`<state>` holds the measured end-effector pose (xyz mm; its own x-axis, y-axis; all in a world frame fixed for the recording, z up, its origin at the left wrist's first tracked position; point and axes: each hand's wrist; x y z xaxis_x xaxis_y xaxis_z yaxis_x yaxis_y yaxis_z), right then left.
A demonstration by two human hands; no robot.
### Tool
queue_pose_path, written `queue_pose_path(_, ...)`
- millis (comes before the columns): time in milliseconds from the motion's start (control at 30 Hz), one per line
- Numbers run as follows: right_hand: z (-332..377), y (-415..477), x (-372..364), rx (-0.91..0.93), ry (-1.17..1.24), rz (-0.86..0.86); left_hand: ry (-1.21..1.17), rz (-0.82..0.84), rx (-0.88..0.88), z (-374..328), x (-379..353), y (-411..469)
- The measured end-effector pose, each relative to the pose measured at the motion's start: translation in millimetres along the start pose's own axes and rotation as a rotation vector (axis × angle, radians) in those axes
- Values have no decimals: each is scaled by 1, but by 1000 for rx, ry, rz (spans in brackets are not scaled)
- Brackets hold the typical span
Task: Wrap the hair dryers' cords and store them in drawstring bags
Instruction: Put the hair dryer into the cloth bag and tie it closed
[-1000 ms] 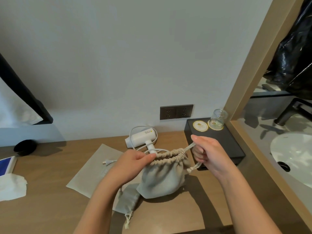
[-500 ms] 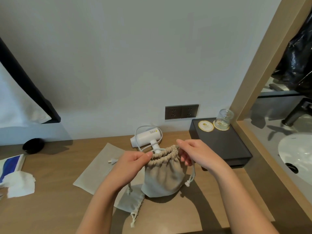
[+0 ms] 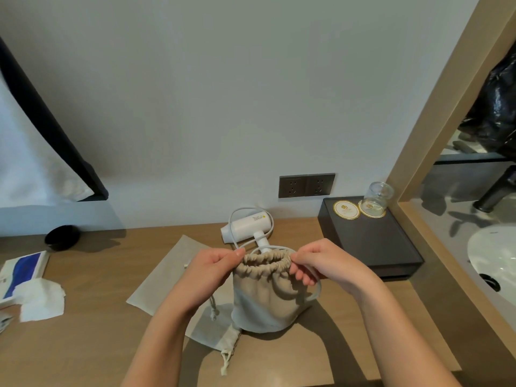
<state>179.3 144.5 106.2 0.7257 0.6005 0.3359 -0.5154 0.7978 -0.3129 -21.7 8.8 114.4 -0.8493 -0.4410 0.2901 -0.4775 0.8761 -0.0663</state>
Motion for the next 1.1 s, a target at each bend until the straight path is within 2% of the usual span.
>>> queue_pose_path(133, 5, 3, -5, -58, -34, 41, 4, 73, -31, 1, 1, -2)
queue_pose_path(333, -1, 4, -8, 8, 10, 43, 10, 105, -37, 1, 3, -2)
queue_pose_path(433, -4, 5, -10, -22, -45, -43, 11, 105, -31, 2, 4, -5)
queue_pose_path(567, -3, 6, -13, 15, 7, -201, -45, 14, 51, 5, 3, -3)
queue_pose_path(833, -14, -7, 2, -24, 177, -315, -280, -235, 251, 26, 18, 2)
queue_pose_path(1000, -17, -15, 10, 13, 112, -337, -376, -253, 287, 33, 29, 4)
queue_pose_path(1100, -16, -16, 7, 6, 99, -304, -300, -240, 271, 30, 30, 6)
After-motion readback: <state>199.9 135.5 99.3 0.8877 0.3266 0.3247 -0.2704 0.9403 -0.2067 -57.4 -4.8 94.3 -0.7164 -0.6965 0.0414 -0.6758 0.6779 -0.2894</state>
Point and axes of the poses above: each hand's wrist, its own y-axis towards the middle knuckle, its own x-axis out of the back of the hand, z = x × y, and after that the axes turned 13 degrees about -z, right-handed
